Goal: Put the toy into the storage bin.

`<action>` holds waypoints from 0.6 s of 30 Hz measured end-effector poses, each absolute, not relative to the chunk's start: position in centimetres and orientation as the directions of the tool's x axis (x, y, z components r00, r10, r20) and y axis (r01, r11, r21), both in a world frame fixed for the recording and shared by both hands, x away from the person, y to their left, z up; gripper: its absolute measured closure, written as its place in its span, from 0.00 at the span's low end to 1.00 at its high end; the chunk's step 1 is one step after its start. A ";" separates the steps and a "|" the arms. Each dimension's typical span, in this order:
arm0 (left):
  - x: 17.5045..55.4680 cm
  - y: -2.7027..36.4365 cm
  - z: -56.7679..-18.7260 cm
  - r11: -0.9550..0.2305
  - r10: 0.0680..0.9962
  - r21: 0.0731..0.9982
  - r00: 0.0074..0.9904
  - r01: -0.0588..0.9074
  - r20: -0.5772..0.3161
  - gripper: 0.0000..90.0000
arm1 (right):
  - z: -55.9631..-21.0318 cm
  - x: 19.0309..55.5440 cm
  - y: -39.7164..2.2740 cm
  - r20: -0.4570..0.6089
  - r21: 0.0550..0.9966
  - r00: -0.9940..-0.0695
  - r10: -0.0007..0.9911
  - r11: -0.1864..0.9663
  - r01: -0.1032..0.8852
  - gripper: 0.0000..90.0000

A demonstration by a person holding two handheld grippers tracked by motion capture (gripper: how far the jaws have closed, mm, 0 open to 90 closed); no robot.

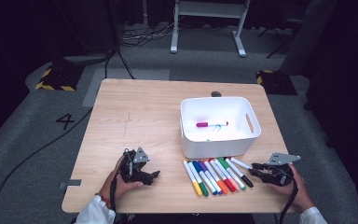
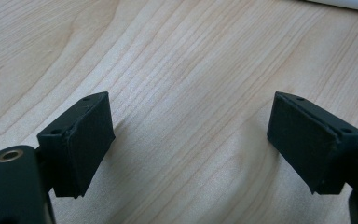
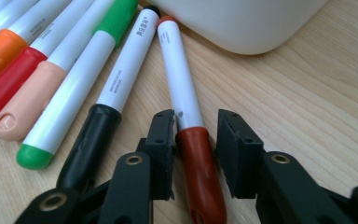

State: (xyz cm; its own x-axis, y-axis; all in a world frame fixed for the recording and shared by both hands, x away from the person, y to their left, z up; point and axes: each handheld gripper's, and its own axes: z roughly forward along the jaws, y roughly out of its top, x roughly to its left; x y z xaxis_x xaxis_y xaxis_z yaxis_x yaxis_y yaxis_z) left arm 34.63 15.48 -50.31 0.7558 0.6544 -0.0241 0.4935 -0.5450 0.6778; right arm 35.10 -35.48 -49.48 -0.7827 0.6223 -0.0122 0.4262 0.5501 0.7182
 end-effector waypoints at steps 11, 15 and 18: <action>34.6 15.5 -50.3 -0.545 0.654 0.678 0.756 0.493 -0.024 0.16 | -49.5 35.2 -35.3 -0.012 0.721 -0.798 0.603 0.558 0.411 0.83; 34.6 15.5 -50.3 -0.545 0.654 0.678 0.756 0.494 -0.024 0.16 | -49.4 34.9 -35.5 -0.014 0.726 -0.794 0.607 0.553 0.409 0.83; 34.6 15.5 -50.3 -0.545 0.654 0.678 0.756 0.493 -0.024 0.16 | -49.1 34.7 -35.8 -0.003 0.739 -0.800 0.601 0.540 0.403 0.83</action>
